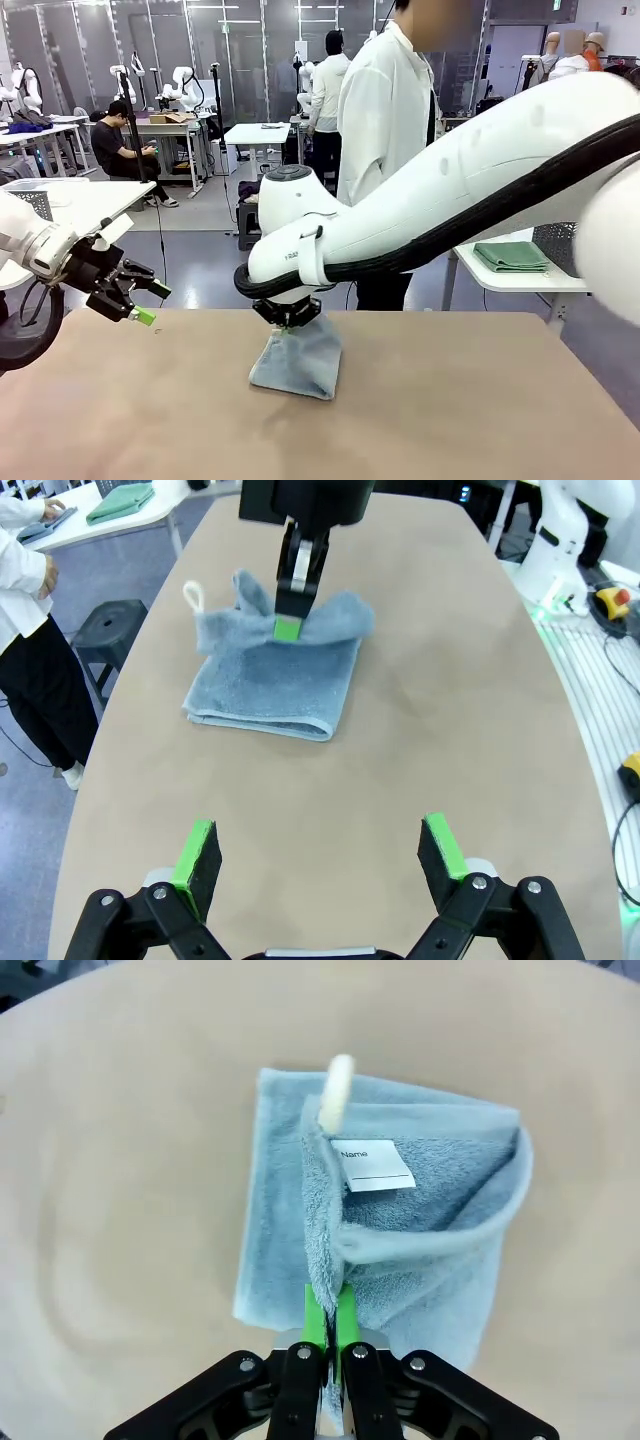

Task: Fold the towels and place them in the basket.
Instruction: When a person lays out a Towel with hook on the table, fold it in half twice.

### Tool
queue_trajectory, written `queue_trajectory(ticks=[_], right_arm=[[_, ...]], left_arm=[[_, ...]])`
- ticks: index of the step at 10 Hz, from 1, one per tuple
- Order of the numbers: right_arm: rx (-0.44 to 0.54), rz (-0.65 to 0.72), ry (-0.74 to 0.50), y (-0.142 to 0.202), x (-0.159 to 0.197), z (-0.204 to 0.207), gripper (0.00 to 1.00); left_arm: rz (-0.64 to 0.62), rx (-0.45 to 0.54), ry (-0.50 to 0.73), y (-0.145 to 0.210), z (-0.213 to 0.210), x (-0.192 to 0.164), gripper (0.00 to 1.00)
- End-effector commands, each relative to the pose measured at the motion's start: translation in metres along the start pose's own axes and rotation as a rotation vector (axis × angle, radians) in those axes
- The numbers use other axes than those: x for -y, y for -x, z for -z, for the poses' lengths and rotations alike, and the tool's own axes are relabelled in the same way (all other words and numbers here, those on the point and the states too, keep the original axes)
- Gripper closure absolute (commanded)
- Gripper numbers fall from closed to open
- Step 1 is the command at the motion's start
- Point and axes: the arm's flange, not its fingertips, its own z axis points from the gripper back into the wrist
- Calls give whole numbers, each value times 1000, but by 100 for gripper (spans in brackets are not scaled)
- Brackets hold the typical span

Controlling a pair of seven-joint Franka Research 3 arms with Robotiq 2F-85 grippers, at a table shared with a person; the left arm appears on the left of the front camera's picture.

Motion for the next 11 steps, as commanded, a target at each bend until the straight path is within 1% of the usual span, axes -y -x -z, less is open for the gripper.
queue_trajectory(ticks=[1, 2, 3, 5, 6, 7, 8, 9, 10, 11], right_arm=[[-44, 46, -25, -1, -12, 3, 100], [-45, 58, -36, 0, -14, 7, 100], [-23, 79, -38, 0, -16, 11, 100], [-40, 75, -40, -2, -18, 22, 100], [-36, 78, -44, -3, -19, 26, 82], [-31, 85, -57, -4, -19, 28, 76], [-26, 87, -72, -4, -18, 29, 62], [-15, 83, -80, -4, -16, 27, 56], [-11, 76, -87, -2, -12, 21, 42], [-14, 69, -96, 1, -1, 10, 36]], left_arm=[[-6, -7, -5, -2, -1, 2, 0], [-6, -7, -5, -2, -1, 2, 0], [-6, -7, -5, -2, -1, 2, 0], [-6, -7, -5, -2, -1, 2, 0], [-6, -7, -5, -2, -1, 2, 0], [-6, -7, -5, -2, -1, 2, 0], [-6, -7, -5, -2, -1, 2, 0], [-6, -7, -5, -2, -1, 2, 0], [-6, -7, -5, -2, -1, 2, 0], [-6, -7, -5, -2, -1, 2, 0]])
